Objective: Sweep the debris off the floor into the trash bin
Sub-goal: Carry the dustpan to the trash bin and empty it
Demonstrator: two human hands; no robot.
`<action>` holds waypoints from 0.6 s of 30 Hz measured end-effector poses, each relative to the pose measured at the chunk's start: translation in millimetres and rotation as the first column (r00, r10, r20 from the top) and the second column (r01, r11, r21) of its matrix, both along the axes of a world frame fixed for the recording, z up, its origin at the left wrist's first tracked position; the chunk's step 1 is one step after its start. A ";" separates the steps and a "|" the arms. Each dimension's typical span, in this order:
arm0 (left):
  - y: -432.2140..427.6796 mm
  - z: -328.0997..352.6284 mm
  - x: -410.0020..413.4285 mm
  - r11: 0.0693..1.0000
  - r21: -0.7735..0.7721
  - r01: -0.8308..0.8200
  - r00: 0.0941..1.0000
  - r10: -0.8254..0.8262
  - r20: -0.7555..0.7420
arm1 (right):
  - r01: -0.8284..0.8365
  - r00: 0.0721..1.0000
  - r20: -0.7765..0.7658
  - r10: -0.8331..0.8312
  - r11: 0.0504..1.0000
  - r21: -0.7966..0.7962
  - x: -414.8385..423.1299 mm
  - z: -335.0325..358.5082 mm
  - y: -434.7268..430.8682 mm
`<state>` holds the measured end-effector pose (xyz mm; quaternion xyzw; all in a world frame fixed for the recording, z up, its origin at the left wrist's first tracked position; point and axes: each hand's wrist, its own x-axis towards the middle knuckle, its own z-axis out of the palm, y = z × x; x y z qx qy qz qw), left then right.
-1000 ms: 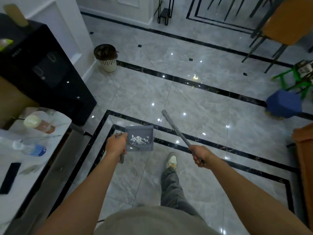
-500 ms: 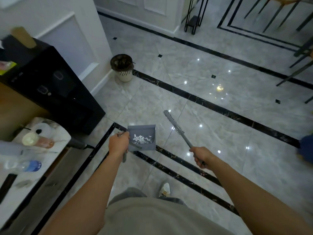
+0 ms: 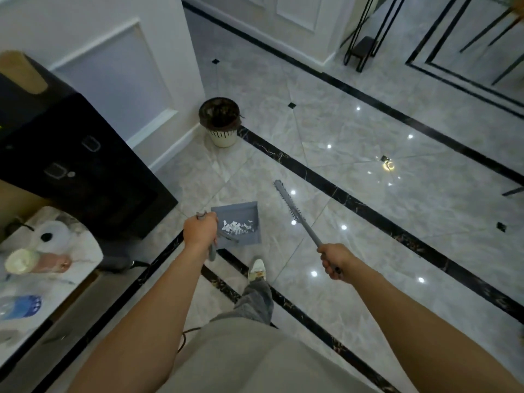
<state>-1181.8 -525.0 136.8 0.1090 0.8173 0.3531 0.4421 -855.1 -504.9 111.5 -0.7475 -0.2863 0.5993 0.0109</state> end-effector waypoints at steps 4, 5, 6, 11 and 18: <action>75.9 7.1 -15.7 0.998 -0.039 -0.048 0.995 0.052 0.089 | -0.046 0.999 0.028 0.047 0.999 -0.023 -11.8 7.5 84.1; 94.2 10.2 -19.9 0.997 -0.047 -0.053 0.988 0.059 0.146 | -0.047 0.998 0.033 0.047 0.999 -0.020 -14.0 8.5 103.7; 112.6 13.6 -24.5 0.997 -0.051 -0.055 0.974 0.065 0.217 | -0.051 0.998 0.036 0.052 0.998 -0.021 -17.1 10.1 122.4; 200.9 34.1 -43.0 0.993 -0.039 -0.109 0.916 0.116 0.383 | -0.083 0.996 0.031 0.084 0.996 -0.014 -31.9 19.6 211.7; 293.4 25.2 -54.7 0.962 -0.020 -0.274 0.818 0.244 0.521 | -0.155 0.988 0.000 0.155 0.988 0.001 -40.4 4.9 333.6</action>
